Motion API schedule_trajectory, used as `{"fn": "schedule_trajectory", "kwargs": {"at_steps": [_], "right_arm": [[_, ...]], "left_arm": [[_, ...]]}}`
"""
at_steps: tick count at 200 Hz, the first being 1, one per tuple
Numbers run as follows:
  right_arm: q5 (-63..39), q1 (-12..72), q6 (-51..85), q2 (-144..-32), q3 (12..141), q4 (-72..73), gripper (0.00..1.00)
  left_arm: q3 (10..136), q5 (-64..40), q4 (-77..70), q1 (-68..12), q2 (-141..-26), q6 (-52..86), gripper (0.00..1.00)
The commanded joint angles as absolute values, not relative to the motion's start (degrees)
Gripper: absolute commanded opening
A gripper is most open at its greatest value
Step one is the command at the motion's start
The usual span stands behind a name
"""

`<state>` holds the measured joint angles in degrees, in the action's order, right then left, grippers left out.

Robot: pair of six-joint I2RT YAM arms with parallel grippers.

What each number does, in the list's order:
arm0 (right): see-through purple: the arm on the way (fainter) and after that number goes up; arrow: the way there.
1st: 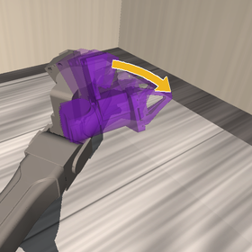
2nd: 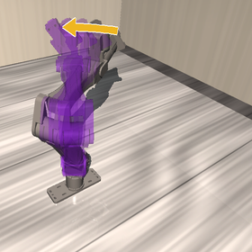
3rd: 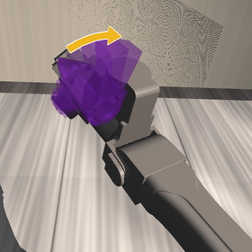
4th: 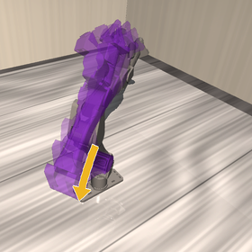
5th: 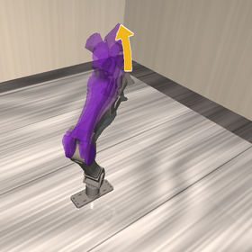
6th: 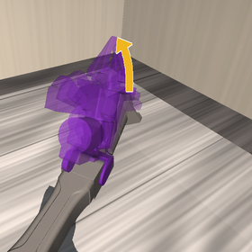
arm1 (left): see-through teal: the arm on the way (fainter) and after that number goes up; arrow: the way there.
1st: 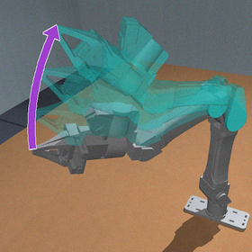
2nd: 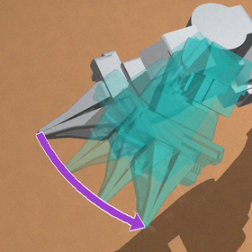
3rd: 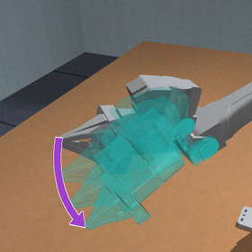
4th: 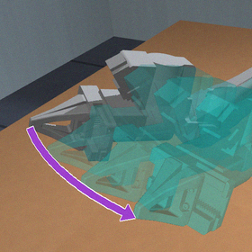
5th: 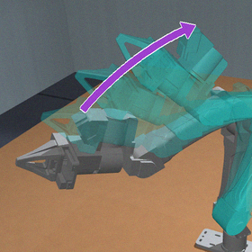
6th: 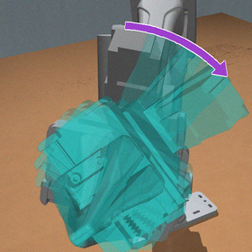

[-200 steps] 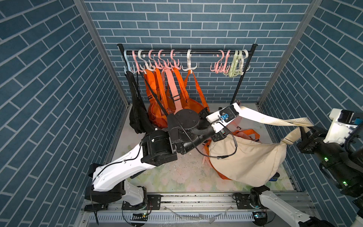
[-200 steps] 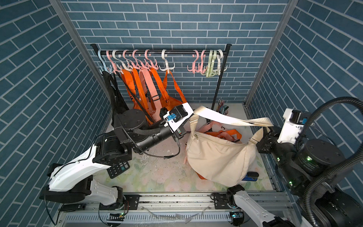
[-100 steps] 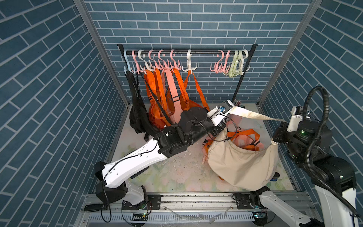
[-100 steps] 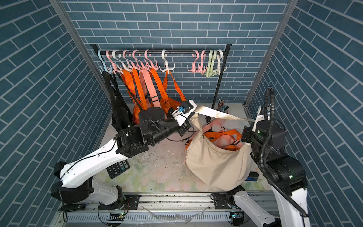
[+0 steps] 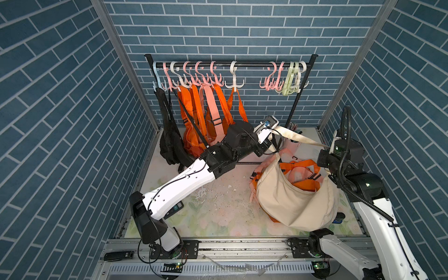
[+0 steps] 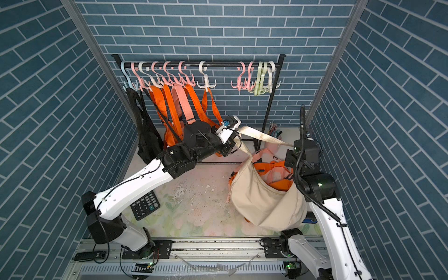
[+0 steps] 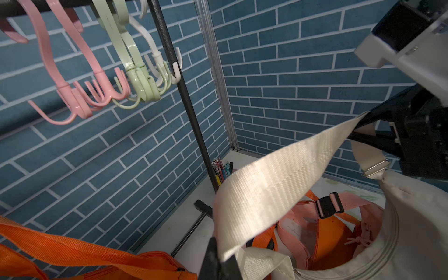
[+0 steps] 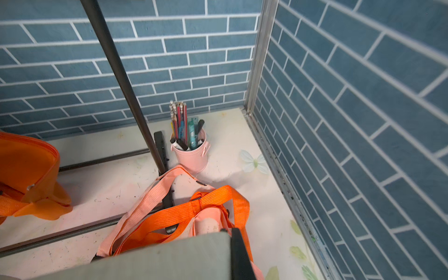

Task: Take the bag off the hook
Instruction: Place the bag inside the bag.

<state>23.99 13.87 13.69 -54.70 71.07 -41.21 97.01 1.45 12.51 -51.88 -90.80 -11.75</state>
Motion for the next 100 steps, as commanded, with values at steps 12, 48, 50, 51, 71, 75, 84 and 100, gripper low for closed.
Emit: {"fn": "schedule_trajectory", "kwargs": {"at_steps": [12, 48, 50, 51, 71, 75, 84, 100], "right_arm": [[21.0, 8.8, 17.6, -57.0, 67.0, -36.0, 0.00], [14.4, 2.4, 19.6, -60.1, 63.0, -31.8, 0.00], [14.0, 2.1, 19.7, -60.2, 62.8, -31.6, 0.00], [13.9, 2.0, 19.8, -60.4, 62.7, -31.5, 0.00], [10.7, -0.9, 21.3, -61.9, 60.6, -28.6, 0.00], [10.0, -1.3, 21.6, -62.4, 60.3, -28.0, 0.00], [8.8, -2.2, 22.3, -63.2, 59.6, -26.8, 0.00], [7.7, -3.2, 22.8, -64.9, 58.5, -24.8, 0.00]], "left_arm": [[95.4, -0.3, 7.5, -47.6, -93.5, -8.7, 0.00], [92.9, -5.7, 1.8, -44.2, -96.5, -6.3, 0.00], [92.8, -5.8, 1.5, -44.0, -96.6, -6.3, 0.00], [92.7, -6.0, 1.3, -44.0, -96.7, -6.3, 0.00], [92.2, -7.9, -0.7, -42.5, -98.6, -5.4, 0.00], [92.2, -8.1, -1.0, -42.3, -99.0, -5.3, 0.00], [92.4, -8.4, -1.5, -41.9, -99.9, -5.1, 0.00], [92.6, -9.2, -2.8, -41.6, -101.5, -5.1, 0.00]]}}
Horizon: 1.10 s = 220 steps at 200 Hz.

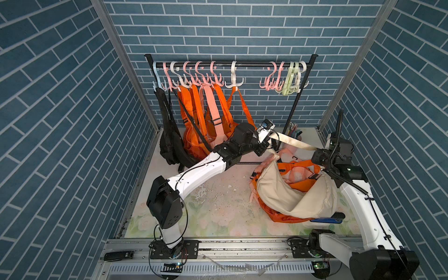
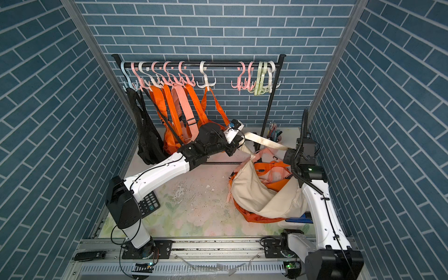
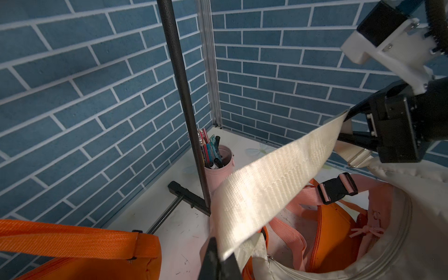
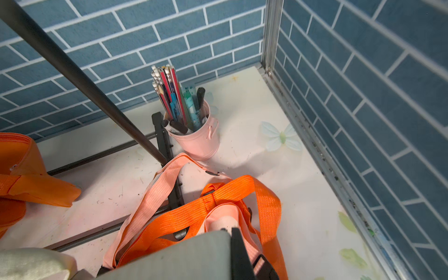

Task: Take the bag off the hook
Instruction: Place the bag inside the bag.

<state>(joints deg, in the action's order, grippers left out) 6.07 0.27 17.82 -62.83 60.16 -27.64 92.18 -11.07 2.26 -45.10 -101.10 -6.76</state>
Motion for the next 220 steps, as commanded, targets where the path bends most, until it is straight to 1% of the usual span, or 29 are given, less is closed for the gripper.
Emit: {"fn": "schedule_trajectory", "kwargs": {"at_steps": [1, 29, 66, 90, 98, 149, 183, 189, 197, 207, 217, 220], "right_arm": [[7.7, -3.3, 22.8, -65.0, 58.5, -24.8, 0.00], [6.8, -5.8, 24.1, -67.3, 56.8, -22.0, 0.00], [3.5, -11.5, 29.2, -68.0, 52.3, -16.7, 0.00], [2.5, -13.4, 30.5, -69.5, 50.7, -14.6, 0.00], [2.4, -13.7, 30.7, -69.8, 50.3, -14.1, 0.00], [1.9, -15.8, 32.0, -71.9, 48.7, -11.4, 0.00], [0.2, -16.9, 33.0, -73.3, 48.6, -10.6, 0.00], [-0.3, -17.0, 33.2, -73.5, 48.5, -10.4, 0.04], [-1.2, -17.3, 33.5, -73.9, 48.6, -10.2, 0.14], [-2.1, -17.6, 33.9, -74.3, 48.7, -10.1, 0.38], [-2.8, -17.7, 34.2, -74.6, 49.0, -10.2, 0.60], [-2.9, -17.8, 34.2, -74.7, 49.2, -10.4, 0.68]], "left_arm": [[92.6, -9.3, -2.9, -41.5, -101.7, -5.1, 0.00], [96.0, -10.3, -2.5, -41.3, -105.9, -5.7, 0.00], [102.5, -11.3, -1.4, -41.0, -112.4, -5.4, 0.00], [103.7, -10.9, -2.8, -40.9, -115.2, -4.9, 0.06], [103.6, -10.9, -3.8, -40.9, -115.9, -4.6, 0.09], [104.1, -11.2, -6.7, -40.8, -118.9, -3.6, 0.39], [103.7, -11.3, -7.3, -40.8, -118.9, -3.7, 0.53], [103.5, -11.3, -7.3, -40.8, -118.7, -3.6, 0.55], [103.1, -11.4, -7.5, -40.8, -118.3, -3.5, 0.57], [102.3, -11.5, -8.0, -40.8, -117.6, -3.1, 0.59], [101.2, -12.1, -8.9, -40.8, -116.7, -2.4, 0.61], [100.8, -12.2, -9.1, -40.8, -116.5, -2.2, 0.62]]}}
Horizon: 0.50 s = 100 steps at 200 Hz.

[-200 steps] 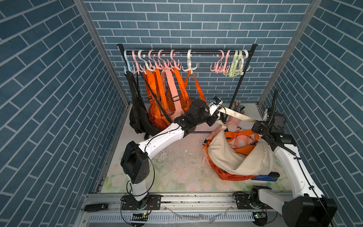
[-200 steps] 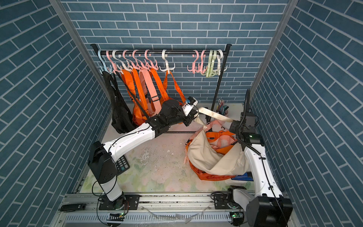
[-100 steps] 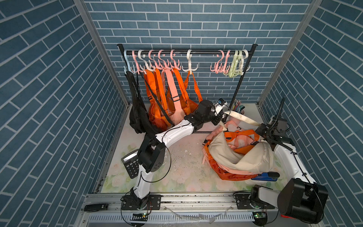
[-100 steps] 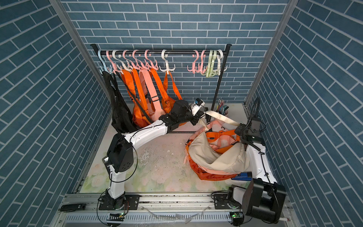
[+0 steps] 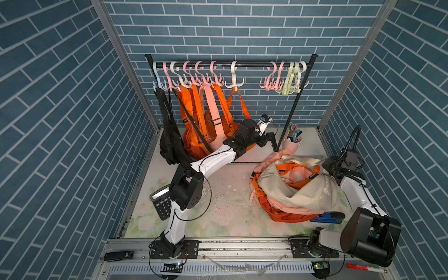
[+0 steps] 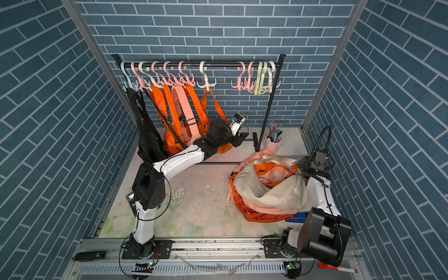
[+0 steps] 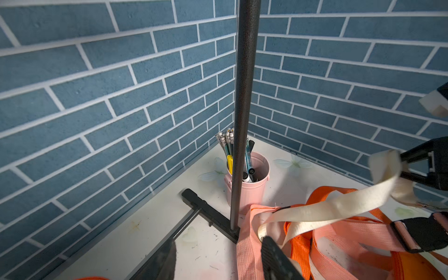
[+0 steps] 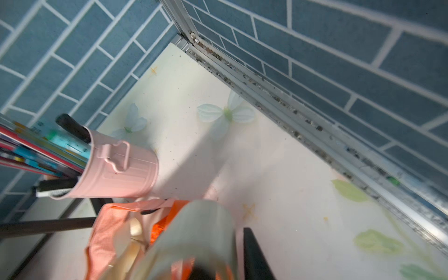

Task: Take the bag off the hook
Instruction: Place the bag inside the bag.

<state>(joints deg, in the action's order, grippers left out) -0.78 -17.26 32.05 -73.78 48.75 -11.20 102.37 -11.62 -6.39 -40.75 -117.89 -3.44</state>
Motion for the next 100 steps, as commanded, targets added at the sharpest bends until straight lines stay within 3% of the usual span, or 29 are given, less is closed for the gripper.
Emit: {"fn": "schedule_trajectory", "kwargs": {"at_steps": [1, 6, 16, 100], "right_arm": [[-2.9, -17.8, 34.3, -74.7, 49.2, -10.4, 0.71], [-3.0, -17.8, 34.3, -74.8, 49.5, -10.7, 0.83], [-3.3, -17.9, 34.3, -74.7, 50.1, -11.3, 0.97], [-3.6, -18.1, 31.3, -67.5, 54.9, -17.9, 0.98]], "left_arm": [[100.7, -12.3, -9.2, -40.8, -116.4, -2.1, 0.62], [100.2, -12.6, -9.6, -40.8, -115.9, -1.7, 0.62], [99.0, -12.9, -10.3, -40.9, -115.1, -1.1, 0.63], [89.8, -12.2, -13.7, -41.5, -106.8, 0.7, 0.65]]}}
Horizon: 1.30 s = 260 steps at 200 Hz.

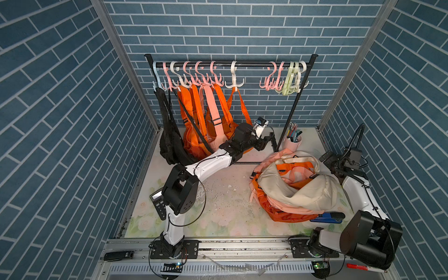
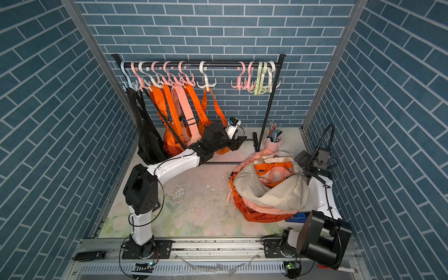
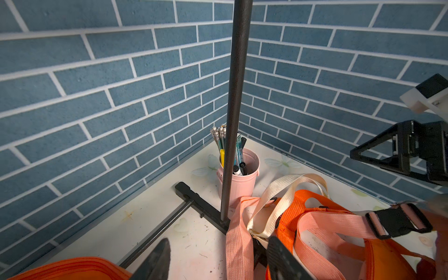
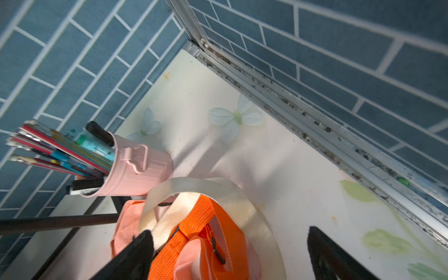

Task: Take the bag off the hook
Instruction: Place the bag inside the bag, then pick up the bag from the hook.

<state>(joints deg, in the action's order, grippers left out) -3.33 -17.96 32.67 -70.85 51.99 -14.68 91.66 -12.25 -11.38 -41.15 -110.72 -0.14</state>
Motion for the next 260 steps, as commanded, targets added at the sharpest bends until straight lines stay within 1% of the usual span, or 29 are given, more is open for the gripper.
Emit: {"fn": "schedule_trajectory", "kwargs": {"at_steps": [1, 69, 73, 90, 114, 145, 176, 201, 239, 260], "right_arm": [[-3.5, -18.1, 31.2, -67.4, 54.9, -18.1, 0.98], [-4.7, -18.1, 30.5, -59.1, 58.9, -23.5, 0.98], [-6.5, -18.0, 30.6, -58.7, 58.9, -23.6, 0.98], [-8.3, -17.8, 31.1, -57.1, 59.3, -24.1, 0.97], [-10.8, -16.4, 31.2, -56.5, 60.8, -25.1, 0.96], [-9.3, -11.8, 29.2, -55.1, 63.1, -28.0, 0.96], [-7.3, -4.0, 28.7, -53.9, 61.8, -28.4, 0.95], [-6.0, 0.0, 30.0, -51.3, 56.7, -26.6, 0.93], [-5.4, 5.8, 33.2, -46.6, 47.8, -24.3, 0.90], [0.5, 10.4, 36.1, -41.9, 41.2, -23.1, 0.89]], "left_arm": [[89.7, -12.1, -13.7, -41.5, -106.7, 0.7, 0.65], [83.9, -10.5, -13.4, -41.6, -97.7, 1.6, 0.66], [83.5, -10.4, -13.4, -41.7, -97.1, 1.6, 0.66], [82.0, -9.3, -12.5, -41.6, -94.5, 2.0, 0.66], [81.8, -5.0, -6.7, -41.6, -91.1, 3.1, 0.66], [77.5, -2.8, -4.8, -41.6, -84.6, 4.2, 0.66], [71.6, -0.4, -4.4, -41.6, -77.3, 6.0, 0.66], [63.8, 1.2, -6.9, -41.6, -70.0, 8.8, 0.66], [56.1, 2.6, -5.2, -41.7, -63.0, 11.5, 0.65], [51.8, 3.8, -5.4, -41.7, -60.2, 13.6, 0.65]]}}
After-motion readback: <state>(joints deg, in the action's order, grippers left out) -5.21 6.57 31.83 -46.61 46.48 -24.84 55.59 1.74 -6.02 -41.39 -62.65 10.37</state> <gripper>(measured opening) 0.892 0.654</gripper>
